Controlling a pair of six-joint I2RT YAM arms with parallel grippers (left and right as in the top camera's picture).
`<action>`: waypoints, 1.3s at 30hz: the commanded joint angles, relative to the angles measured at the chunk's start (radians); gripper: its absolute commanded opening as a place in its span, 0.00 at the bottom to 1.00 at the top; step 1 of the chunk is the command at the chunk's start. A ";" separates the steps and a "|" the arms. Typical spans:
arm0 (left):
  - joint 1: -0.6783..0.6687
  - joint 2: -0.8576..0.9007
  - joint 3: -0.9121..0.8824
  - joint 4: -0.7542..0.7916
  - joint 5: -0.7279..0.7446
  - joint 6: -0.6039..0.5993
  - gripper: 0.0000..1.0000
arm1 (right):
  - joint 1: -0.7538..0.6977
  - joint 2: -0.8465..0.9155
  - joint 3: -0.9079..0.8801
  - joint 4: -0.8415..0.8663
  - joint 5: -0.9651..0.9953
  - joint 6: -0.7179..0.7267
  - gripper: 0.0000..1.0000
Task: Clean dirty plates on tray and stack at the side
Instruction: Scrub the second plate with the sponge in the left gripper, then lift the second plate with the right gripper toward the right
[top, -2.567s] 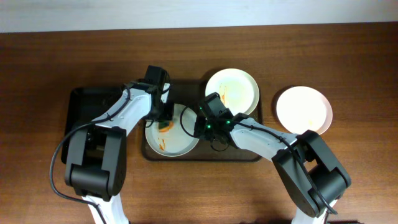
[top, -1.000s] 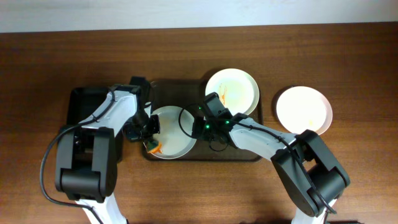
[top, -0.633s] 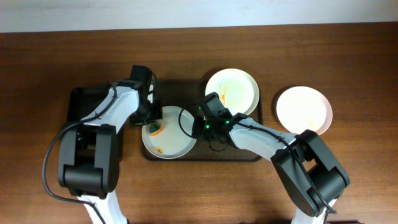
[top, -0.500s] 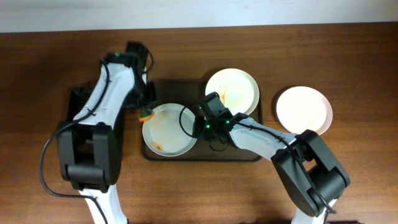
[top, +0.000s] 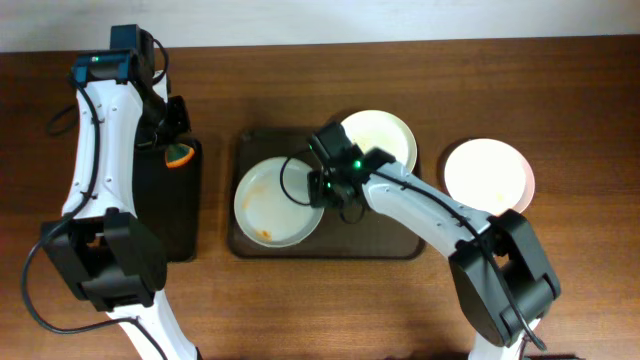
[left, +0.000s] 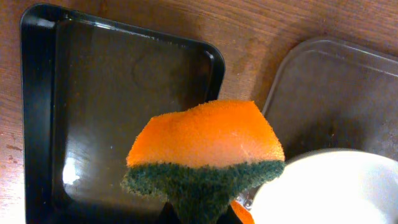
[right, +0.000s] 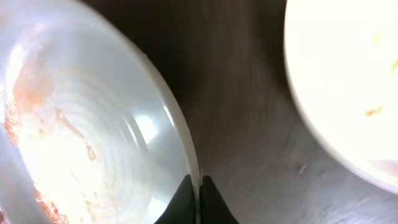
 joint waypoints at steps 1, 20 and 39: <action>-0.002 -0.005 0.015 0.009 0.019 0.017 0.00 | 0.067 -0.029 0.154 -0.126 0.336 -0.097 0.04; -0.002 -0.005 0.015 0.025 0.054 0.016 0.00 | 0.124 0.005 0.072 -0.187 0.220 0.235 0.04; -0.016 -0.004 0.015 0.050 0.061 0.016 0.00 | 0.011 0.130 -0.103 0.289 -0.011 -0.122 0.15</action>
